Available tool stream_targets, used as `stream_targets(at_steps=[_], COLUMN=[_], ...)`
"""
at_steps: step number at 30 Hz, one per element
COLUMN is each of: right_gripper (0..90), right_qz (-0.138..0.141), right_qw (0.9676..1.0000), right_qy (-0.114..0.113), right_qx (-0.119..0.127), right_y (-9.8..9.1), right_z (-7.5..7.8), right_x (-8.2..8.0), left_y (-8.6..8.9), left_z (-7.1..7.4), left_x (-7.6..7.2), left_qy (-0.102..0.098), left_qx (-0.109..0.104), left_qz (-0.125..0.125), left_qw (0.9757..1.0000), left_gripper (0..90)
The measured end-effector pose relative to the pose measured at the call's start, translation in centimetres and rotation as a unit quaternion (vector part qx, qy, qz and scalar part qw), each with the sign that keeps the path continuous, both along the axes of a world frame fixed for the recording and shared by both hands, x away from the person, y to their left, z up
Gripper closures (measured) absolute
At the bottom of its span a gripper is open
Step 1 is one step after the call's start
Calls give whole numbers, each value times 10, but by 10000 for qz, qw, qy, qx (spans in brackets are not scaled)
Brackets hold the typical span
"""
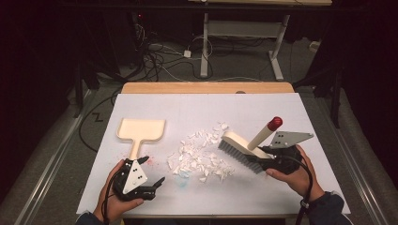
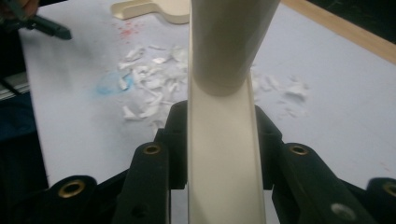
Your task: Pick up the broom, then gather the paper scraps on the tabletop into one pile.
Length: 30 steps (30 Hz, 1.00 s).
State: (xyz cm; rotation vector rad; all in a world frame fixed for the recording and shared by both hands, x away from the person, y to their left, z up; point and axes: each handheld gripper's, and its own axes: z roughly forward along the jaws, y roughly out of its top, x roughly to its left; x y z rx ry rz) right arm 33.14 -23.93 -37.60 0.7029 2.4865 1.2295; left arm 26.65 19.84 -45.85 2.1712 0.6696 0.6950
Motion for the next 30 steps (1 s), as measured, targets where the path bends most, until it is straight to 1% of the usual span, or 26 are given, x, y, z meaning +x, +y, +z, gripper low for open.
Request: stream_targets(at_steps=[3,5,7,8,9,10,11,12,13,14,15,16,18,21,22,23,24,27,28,30], right_gripper=[678,678,678,678,678,678,678,678,678,678,678,678,678,678,678,678,678,678,679,679], right_qz=[-263,-436,-620,-695,-695,-760,-930,-1026,-1085,-1144,-1144,-1267,-1414,-1570,-1570,-1668,-1668,-1788,-1883,-1905], right_qw=[9996,9990,9980,9975,9975,9970,9956,9946,9940,9933,9933,9918,9896,9871,9871,9851,9851,9825,9805,9801], right_qy=[-63,-62,-107,-104,-104,-106,-139,-151,-158,-165,-165,-169,-202,-249,-249,-303,-303,-346,-358,-365], right_qx=[22,28,33,45,45,56,20,-12,-14,-10,-10,-72,-153,-199,-199,-305,-305,-401,-428,-431], right_y=[-10,-16,-21,-23,-23,-26,-29,-31,-32,-34,-34,-36,-37,-38,-38,-38,-38,-37,-37,-36], right_z=[0,0,0,-1,-1,-1,-2,-3,-4,-5,-5,-7,-9,-12,-12,-14,-14,-17,-18,-19], right_x=[4,7,10,12,12,13,16,18,20,22,22,25,28,34,34,39,39,48,54,57], left_y=[1,1,2,4,4,4,5,5,5,4,4,4,3,2,2,2,2,2,2,2], left_z=[-4,-5,-7,-9,-9,-9,-9,-9,-9,-10,-10,-10,-10,-10,-11,-11,-11,-12,-12,-13], left_x=[-2,-3,-5,-5,-5,-5,-5,-4,-4,-4,-4,-4,-4,-3,-3,-3,-2,0,1,2], left_qy=[38,41,67,109,109,121,130,149,149,148,148,155,159,158,170,184,189,218,231,274], left_qx=[36,57,91,85,85,60,40,19,19,66,66,80,87,75,73,93,92,60,49,27], left_qz=[3,-9,-5,10,10,23,31,31,31,7,7,-4,-14,-14,-16,-14,-10,4,6,24], left_qw=[10000,10000,9999,9999,9999,9999,9999,9999,9999,9999,9999,9998,9998,9998,9998,9998,9998,9997,9997,9996], left_gripper=[165,165,164,164,165,165,165,164,164,164,165,164,164,165,165,164,164,165,165,164])
